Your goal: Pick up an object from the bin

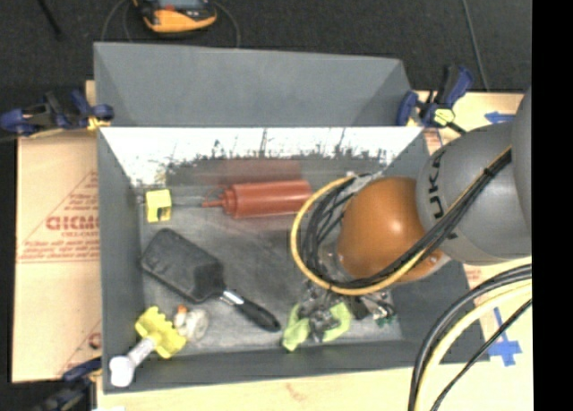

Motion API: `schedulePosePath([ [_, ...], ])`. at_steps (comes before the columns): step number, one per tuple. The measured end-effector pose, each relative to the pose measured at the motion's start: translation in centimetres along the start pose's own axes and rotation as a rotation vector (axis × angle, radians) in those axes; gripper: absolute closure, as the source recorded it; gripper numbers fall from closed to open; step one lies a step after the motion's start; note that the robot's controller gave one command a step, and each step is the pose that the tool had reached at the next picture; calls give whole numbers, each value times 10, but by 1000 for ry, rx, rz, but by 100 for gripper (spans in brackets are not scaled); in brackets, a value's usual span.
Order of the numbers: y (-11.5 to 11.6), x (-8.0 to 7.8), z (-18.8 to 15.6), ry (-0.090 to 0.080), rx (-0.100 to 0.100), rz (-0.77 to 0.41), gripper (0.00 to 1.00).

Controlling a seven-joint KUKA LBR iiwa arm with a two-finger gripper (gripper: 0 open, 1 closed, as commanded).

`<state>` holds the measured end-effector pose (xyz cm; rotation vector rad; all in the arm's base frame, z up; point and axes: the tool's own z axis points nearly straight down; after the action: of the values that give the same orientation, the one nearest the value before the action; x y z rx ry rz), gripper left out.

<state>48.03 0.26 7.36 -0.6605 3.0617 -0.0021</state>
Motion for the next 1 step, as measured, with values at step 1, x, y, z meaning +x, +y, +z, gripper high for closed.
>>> schedulePosePath([
  [1,0,0,0,0,0,0,100],
])
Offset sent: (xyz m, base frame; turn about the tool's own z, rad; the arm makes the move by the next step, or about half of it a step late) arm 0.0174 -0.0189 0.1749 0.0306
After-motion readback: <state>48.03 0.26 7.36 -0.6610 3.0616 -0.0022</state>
